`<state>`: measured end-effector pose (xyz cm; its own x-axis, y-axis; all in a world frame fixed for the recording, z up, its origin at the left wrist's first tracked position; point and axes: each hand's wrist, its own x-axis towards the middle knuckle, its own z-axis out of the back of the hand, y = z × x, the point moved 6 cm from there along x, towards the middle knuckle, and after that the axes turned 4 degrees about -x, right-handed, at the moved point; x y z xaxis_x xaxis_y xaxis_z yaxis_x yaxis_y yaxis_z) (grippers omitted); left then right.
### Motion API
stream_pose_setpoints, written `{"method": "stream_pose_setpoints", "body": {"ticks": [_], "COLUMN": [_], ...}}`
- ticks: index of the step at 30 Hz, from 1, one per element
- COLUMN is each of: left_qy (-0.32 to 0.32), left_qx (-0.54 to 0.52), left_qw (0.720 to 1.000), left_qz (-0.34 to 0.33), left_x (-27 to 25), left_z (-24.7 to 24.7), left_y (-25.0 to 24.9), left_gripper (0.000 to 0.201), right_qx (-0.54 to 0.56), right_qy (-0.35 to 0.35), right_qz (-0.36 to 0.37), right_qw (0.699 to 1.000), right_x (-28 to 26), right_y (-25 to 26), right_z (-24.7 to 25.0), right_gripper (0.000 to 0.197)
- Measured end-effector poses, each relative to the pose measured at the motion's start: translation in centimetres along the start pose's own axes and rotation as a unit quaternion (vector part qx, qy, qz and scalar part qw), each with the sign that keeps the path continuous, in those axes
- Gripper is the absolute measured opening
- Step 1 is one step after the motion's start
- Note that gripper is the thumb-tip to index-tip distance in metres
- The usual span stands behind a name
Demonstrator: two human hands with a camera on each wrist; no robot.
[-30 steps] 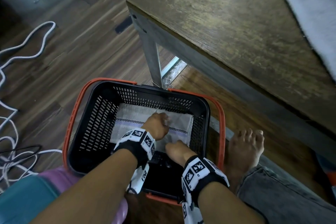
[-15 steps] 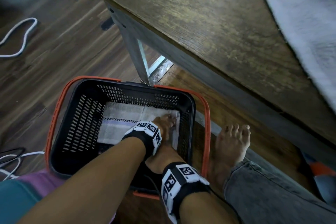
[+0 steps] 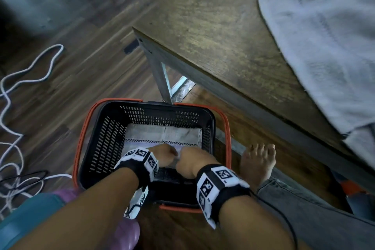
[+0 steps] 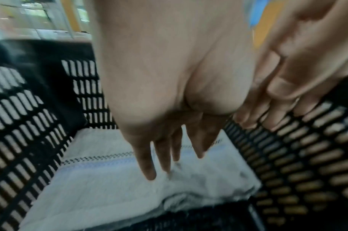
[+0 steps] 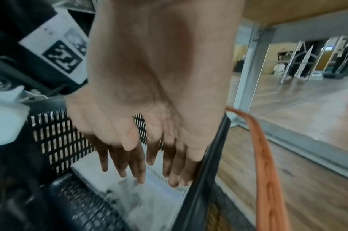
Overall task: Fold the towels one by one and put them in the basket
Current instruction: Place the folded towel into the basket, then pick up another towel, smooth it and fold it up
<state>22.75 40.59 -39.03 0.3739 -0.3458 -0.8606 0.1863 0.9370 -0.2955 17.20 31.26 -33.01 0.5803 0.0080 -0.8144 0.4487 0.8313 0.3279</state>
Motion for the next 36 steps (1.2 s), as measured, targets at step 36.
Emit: {"method": "stream_pose_setpoints", "body": {"ticks": [36], "left_qy": [-0.198], "left_qx": [0.381], "left_qw": [0.898], "left_qz": [-0.093], "left_x": [-15.5], "left_z": [8.6], "left_y": [-44.0], "left_gripper": [0.041], "right_qx": [0.147], "right_qy": [-0.466], "right_qz": [-0.059], "right_qw": [0.871], "right_x": [-33.5], "right_y": [-25.0], "right_z": [20.1], "right_gripper": [0.009]}}
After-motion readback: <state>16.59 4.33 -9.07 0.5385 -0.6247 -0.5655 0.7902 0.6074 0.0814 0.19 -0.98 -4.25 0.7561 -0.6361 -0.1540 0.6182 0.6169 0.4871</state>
